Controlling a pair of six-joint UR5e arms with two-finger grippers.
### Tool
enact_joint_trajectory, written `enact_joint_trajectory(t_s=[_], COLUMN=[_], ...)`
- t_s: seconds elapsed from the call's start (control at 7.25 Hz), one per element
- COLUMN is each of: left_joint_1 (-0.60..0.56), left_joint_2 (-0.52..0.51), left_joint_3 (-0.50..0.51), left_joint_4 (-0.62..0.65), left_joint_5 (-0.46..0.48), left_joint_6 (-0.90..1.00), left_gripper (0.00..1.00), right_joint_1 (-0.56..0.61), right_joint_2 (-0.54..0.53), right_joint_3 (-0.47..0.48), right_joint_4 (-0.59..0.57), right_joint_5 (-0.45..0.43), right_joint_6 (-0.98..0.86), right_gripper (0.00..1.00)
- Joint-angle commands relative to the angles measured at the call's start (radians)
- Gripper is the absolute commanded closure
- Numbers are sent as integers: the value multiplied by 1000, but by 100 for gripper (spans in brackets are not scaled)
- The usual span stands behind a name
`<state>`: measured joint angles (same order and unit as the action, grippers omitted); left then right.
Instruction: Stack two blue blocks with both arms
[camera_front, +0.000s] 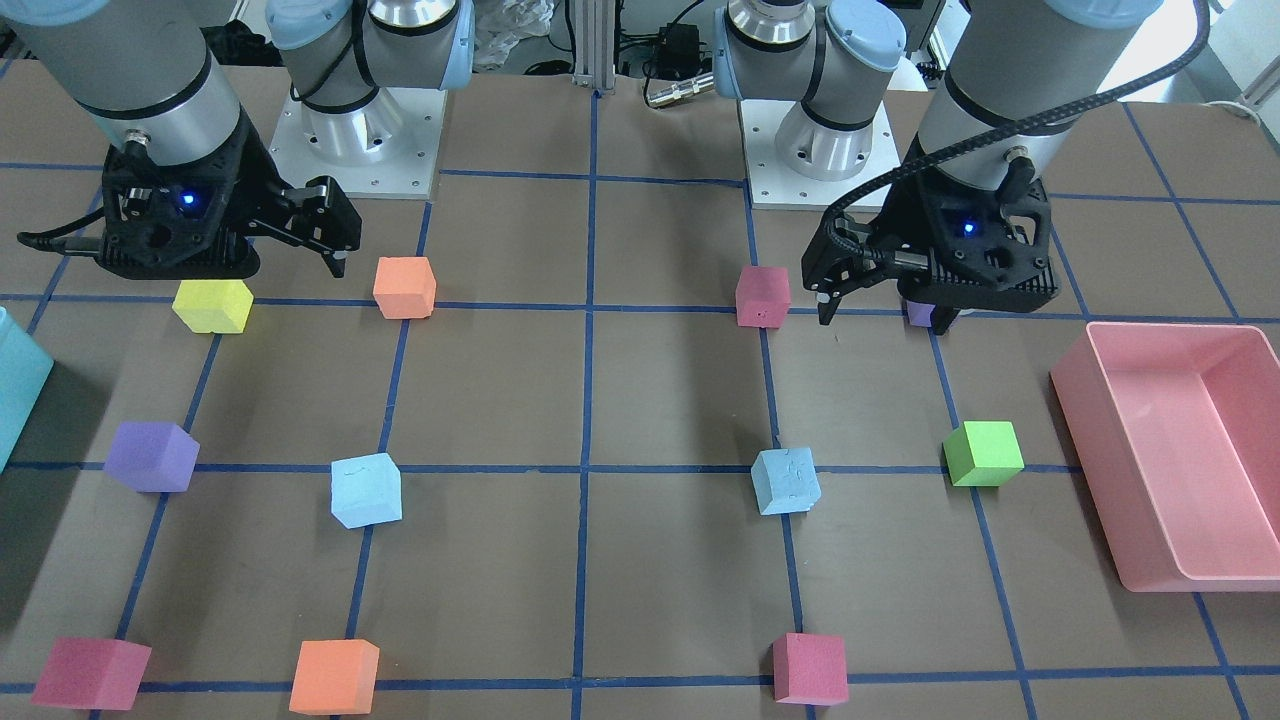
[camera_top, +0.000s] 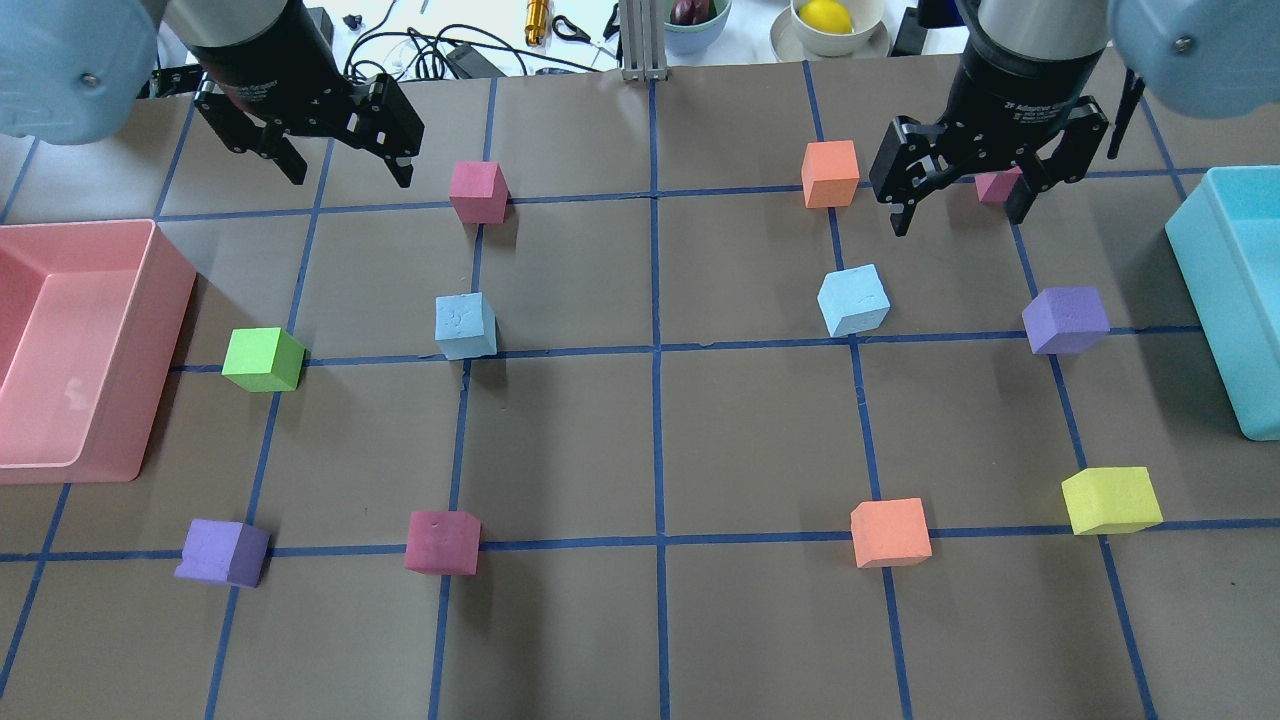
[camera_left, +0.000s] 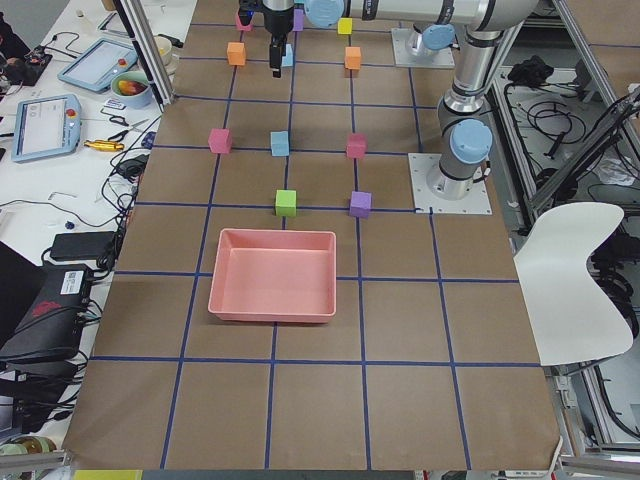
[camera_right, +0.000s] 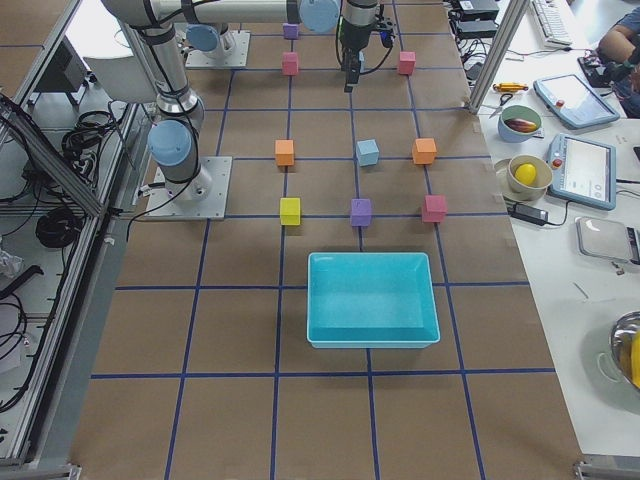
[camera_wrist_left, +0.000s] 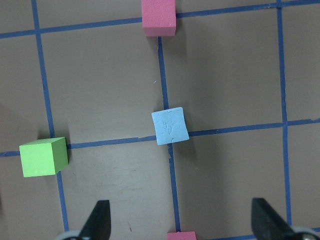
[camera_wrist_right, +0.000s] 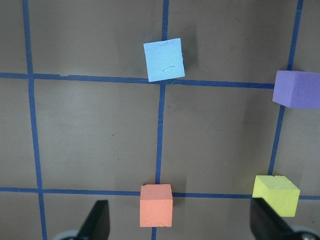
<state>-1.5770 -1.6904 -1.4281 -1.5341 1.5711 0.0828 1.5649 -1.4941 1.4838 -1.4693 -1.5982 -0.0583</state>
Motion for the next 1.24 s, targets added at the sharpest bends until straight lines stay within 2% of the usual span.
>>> enact_joint_trajectory(t_s=[0.0, 0.69, 0.83, 1.1], left_joint_1=[0, -5, -3, 0], left_joint_2=[0, 0, -3, -56], left_joint_3=[0, -15, -23, -50], left_joint_4=[0, 0, 0, 21], left_joint_5=[0, -2, 3, -5], left_joint_6=[0, -9, -6, -5], left_gripper=[0, 0, 0, 0], right_joint_1=[0, -9, -9, -8], right_joint_2=[0, 14, 21, 139], right_joint_3=[3, 4, 7, 10], right_joint_4=[1, -9, -60, -263], right_joint_5=[1, -12, -9, 6], right_joint_6=[0, 2, -15, 0], right_gripper=[0, 0, 0, 0])
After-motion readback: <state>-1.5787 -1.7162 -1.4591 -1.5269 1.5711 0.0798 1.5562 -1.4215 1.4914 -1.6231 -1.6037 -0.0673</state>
